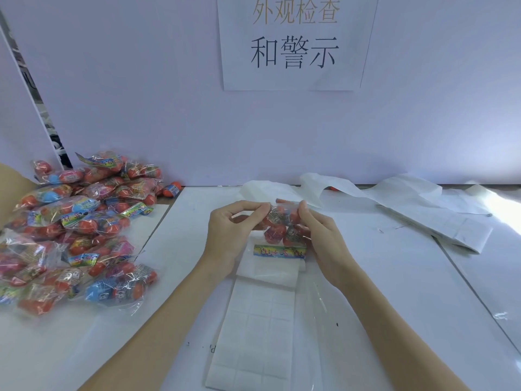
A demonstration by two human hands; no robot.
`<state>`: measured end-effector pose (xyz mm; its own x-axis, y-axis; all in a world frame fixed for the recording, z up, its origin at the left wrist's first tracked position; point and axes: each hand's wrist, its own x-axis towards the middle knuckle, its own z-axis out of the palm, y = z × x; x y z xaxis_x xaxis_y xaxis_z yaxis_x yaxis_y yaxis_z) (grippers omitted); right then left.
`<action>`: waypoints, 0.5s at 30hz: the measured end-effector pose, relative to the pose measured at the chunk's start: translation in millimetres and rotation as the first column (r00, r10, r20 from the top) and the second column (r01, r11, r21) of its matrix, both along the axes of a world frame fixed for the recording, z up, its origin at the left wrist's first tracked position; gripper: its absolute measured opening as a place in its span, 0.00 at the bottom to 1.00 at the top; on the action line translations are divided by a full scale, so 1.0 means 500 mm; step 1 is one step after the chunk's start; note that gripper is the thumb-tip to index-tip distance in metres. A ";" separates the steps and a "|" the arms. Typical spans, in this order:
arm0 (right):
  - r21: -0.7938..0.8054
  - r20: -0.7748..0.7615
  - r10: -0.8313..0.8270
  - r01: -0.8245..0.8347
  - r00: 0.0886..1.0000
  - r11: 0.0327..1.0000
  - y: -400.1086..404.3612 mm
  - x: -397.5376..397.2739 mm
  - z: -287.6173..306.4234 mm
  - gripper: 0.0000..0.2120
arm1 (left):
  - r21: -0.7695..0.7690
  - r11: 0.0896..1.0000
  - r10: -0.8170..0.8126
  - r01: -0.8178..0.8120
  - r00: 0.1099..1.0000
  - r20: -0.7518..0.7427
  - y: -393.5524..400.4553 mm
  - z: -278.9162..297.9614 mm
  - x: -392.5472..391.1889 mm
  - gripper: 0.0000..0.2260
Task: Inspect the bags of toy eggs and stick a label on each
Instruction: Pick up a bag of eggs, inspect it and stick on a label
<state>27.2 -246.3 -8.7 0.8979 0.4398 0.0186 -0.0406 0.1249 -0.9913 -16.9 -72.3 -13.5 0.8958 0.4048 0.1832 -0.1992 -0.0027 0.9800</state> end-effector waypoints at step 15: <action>-0.039 0.051 0.043 -0.041 0.998 0.998 -0.009 0.014 -0.013 0.13 | -0.009 1.000 -0.005 0.005 0.999 -0.049 0.007 -0.007 0.005 0.08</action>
<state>34.4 -250.8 -15.5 0.8770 0.4782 0.0474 0.0068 0.0863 -0.9962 -14.1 -68.9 -16.8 0.9058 0.4017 0.1350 -0.1505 0.0072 0.9886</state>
